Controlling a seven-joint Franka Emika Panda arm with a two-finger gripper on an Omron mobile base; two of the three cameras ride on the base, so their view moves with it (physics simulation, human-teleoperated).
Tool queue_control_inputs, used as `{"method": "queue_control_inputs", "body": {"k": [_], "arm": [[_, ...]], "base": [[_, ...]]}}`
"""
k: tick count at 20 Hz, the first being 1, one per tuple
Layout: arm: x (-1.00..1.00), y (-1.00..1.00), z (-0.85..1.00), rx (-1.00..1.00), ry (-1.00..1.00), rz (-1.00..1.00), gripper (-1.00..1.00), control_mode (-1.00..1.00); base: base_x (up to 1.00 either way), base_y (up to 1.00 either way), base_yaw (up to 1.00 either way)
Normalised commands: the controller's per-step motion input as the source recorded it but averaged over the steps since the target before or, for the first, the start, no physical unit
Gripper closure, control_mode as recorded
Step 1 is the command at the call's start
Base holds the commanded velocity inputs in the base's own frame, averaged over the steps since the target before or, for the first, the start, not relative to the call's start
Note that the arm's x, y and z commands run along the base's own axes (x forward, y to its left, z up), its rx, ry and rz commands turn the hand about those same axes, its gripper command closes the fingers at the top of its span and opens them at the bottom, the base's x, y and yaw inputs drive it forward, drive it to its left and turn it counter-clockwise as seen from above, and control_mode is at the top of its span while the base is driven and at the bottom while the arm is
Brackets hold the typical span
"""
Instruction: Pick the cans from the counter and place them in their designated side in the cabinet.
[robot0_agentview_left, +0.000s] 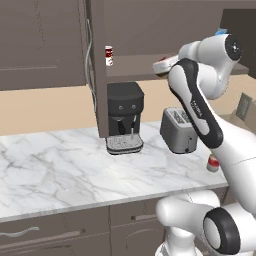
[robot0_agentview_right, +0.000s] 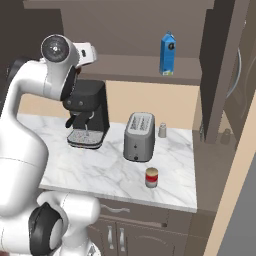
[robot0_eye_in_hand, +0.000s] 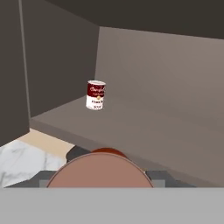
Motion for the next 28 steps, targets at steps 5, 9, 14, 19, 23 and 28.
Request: {"method": "queue_control_inputs", "body": {"k": [5,9,14,19,23,28], "arm": [[0.13,0.11,0.00,0.00,0.00,0.00,1.00,-1.00],[0.15,0.09,0.00,0.00,0.00,0.00,1.00,-1.00],[0.15,0.07,0.00,0.00,0.00,0.00,1.00,-1.00],[0.17,0.07,0.00,0.00,0.00,0.00,1.00,-1.00],[0.19,0.06,0.00,0.00,0.00,0.00,1.00,-1.00],[0.18,0.07,0.00,0.00,0.01,0.00,1.00,-1.00]], "base": [[0.00,0.00,0.00],[0.00,0.00,0.00],[0.00,0.00,0.00],[0.00,0.00,0.00],[0.00,0.00,0.00],[0.00,0.00,0.00]]}}
